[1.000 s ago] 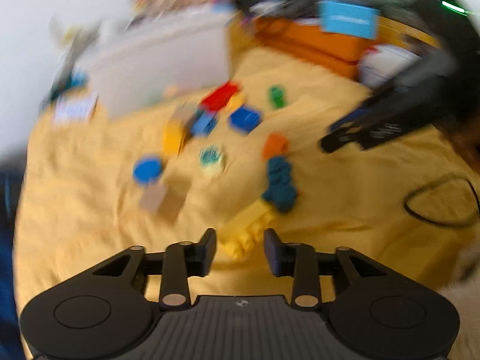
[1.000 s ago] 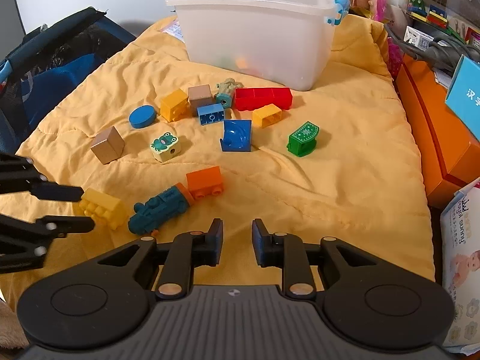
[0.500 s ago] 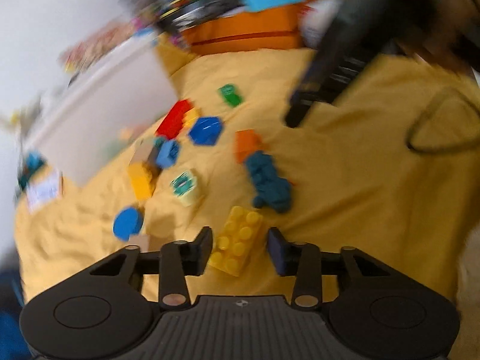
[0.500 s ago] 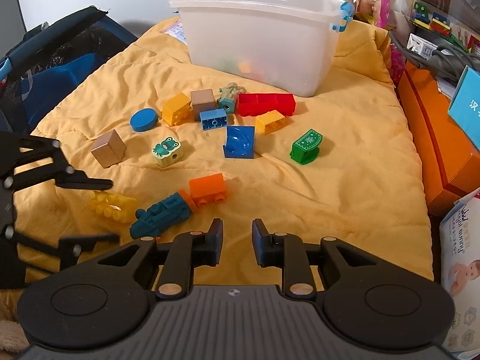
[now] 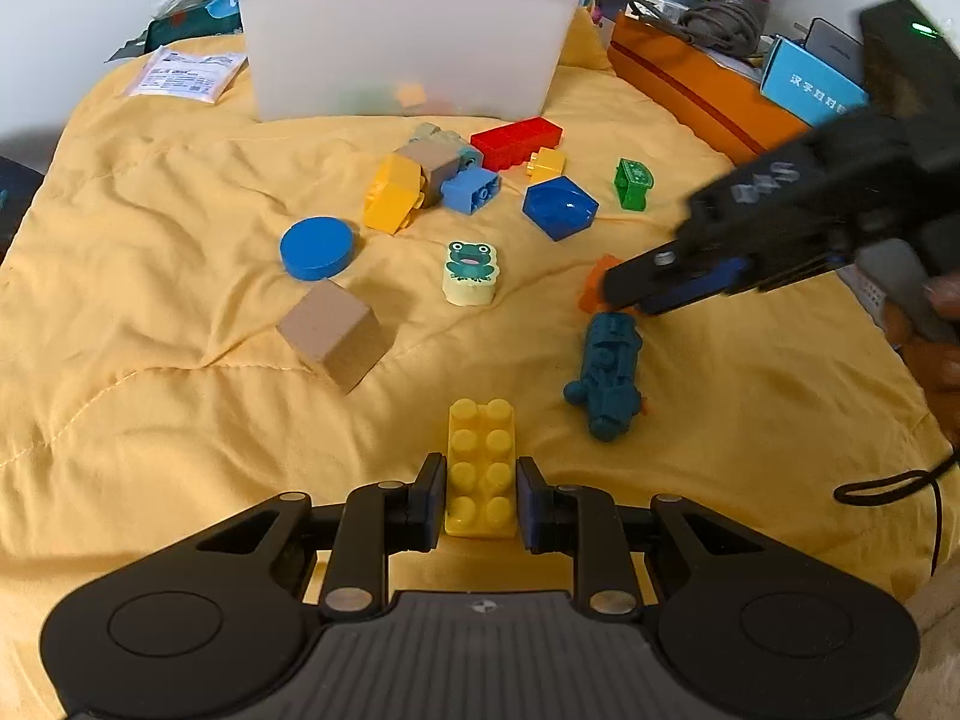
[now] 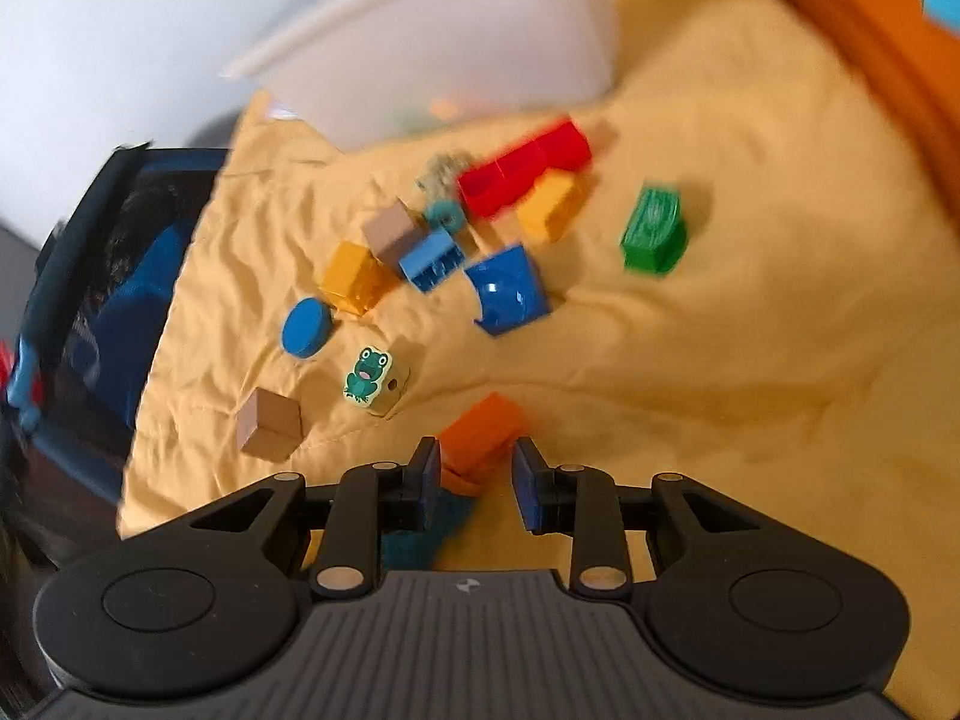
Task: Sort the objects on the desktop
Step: 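Grasp the large yellow brick with the left gripper, then grasp the small orange brick with the right gripper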
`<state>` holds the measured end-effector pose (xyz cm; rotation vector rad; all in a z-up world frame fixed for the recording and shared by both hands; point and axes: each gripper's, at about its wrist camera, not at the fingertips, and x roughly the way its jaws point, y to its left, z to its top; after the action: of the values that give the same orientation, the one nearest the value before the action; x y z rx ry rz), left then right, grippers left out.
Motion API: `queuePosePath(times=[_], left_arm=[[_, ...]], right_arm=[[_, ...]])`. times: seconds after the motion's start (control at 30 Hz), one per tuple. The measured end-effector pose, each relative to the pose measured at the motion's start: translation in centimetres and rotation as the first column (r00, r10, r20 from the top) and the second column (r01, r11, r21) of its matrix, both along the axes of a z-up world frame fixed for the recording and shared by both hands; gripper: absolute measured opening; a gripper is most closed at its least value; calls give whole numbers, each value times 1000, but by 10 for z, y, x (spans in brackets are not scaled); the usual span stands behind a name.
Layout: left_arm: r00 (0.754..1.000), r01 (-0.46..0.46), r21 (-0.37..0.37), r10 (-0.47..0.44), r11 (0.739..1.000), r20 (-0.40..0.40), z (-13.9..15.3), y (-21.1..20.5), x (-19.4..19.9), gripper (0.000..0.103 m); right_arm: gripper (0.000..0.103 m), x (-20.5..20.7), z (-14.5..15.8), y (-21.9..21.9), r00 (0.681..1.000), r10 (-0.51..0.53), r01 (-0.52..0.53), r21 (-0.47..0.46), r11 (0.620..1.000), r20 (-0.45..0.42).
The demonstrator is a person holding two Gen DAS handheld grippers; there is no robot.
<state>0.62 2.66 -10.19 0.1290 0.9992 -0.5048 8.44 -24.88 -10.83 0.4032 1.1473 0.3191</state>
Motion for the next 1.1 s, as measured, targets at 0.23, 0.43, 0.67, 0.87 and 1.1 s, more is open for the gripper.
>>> queuePosePath(times=[0.23, 0.43, 0.67, 0.87, 1.1], left_arm=[[999, 21, 37, -23, 999, 42, 2, -5, -8, 29], [997, 38, 72, -42, 997, 57, 3, -6, -11, 35], [996, 56, 92, -63, 994, 70, 2, -6, -11, 37], [995, 54, 109, -62, 993, 77, 1, -7, -11, 43], [993, 51, 135, -64, 990, 99, 2, -6, -20, 48]], right_arm=[[24, 14, -3, 43, 981, 135, -111, -164, 980, 137], [21, -7, 14, 58, 909, 347, -237, -401, 885, 229], [21, -41, 22, 69, 754, 643, -333, -766, 550, 134], [25, -40, 9, 67, 762, 641, -388, -725, 570, 96], [51, -45, 36, 58, 832, 497, -234, -656, 718, 247]])
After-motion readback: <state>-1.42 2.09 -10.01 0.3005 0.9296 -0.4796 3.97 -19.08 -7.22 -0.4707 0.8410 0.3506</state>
